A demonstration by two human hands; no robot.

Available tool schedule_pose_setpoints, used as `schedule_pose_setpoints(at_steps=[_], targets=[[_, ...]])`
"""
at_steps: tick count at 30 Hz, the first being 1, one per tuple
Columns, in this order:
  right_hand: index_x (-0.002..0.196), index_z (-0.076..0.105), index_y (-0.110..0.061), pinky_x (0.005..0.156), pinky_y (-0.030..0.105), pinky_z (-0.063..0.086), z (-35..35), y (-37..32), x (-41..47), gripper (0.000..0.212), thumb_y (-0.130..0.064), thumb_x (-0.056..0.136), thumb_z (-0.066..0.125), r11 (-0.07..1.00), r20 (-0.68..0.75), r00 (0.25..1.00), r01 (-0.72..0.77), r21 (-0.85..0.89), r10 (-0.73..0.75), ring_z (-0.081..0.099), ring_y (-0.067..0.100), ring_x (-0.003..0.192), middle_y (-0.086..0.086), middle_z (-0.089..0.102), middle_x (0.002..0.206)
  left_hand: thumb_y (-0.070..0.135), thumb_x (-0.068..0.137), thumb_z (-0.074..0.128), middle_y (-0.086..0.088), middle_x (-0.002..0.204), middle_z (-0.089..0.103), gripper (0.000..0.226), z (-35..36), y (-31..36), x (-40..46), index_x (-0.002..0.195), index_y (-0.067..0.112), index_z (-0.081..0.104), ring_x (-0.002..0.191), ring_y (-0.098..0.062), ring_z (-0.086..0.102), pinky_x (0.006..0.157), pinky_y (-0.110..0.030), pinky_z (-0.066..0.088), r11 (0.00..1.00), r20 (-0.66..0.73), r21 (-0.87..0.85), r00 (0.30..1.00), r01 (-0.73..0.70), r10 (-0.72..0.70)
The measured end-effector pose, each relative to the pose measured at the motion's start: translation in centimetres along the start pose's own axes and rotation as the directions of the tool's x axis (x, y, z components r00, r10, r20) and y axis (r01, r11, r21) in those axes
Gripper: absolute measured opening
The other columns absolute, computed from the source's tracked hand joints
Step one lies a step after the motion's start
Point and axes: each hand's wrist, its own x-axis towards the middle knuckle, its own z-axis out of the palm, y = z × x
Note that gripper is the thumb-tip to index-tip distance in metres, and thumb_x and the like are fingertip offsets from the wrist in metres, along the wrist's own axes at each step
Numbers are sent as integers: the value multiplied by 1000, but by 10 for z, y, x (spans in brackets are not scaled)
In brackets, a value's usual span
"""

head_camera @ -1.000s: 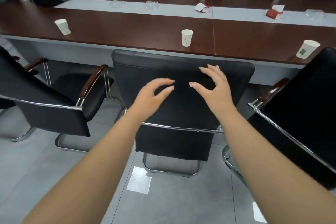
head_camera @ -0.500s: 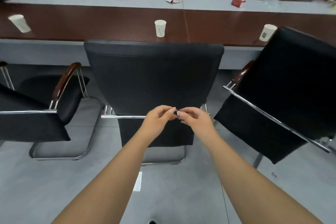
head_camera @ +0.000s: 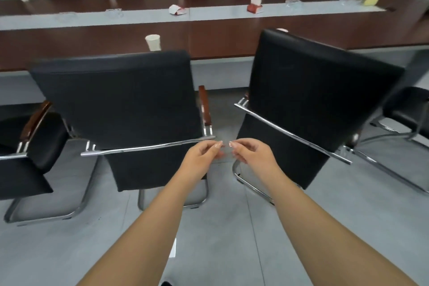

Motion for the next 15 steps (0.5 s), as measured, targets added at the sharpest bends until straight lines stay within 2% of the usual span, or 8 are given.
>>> schedule_pose_setpoints(at_steps=[3, 7, 11, 15], targets=[[83, 68, -13, 73, 21, 50, -62, 9, -16, 3, -14, 85, 65, 1000, -39, 999, -4, 24, 5, 61, 6, 68, -2, 66, 75, 20, 94, 52, 4, 82, 67, 13, 67, 7, -8, 89, 19, 64, 74, 1, 64, 73, -10, 49, 999, 68, -30, 998, 13, -11], [79, 67, -15, 79, 27, 51, -146, 22, -37, 7, -14, 85, 65, 998, -133, 991, -23, 66, 32, 62, 12, 75, 2, 67, 78, 16, 94, 50, 2, 80, 67, 16, 159, 20, -8, 84, 18, 62, 77, -6, 63, 65, -8, 46, 999, 176, -27, 984, 24, -19], [88, 66, -8, 61, 10, 48, -220, 39, -52, 7, -14, 88, 62, 989, -243, 967, -42, 139, 76, 61, 0, 62, -1, 65, 73, 18, 95, 50, 1, 76, 68, 16, 237, 30, -1, 86, 15, 63, 75, -9, 63, 68, -14, 49, 998, 253, -13, 966, 57, -52], [75, 66, -19, 60, 9, 47, -281, 54, -55, 13, -17, 88, 63, 981, -331, 936, -60, 182, 119, 60, 3, 64, -4, 65, 70, 22, 94, 51, -4, 80, 69, 18, 303, 36, 14, 90, 12, 65, 75, -9, 64, 71, -17, 49, 997, 335, 20, 939, 77, -80]])
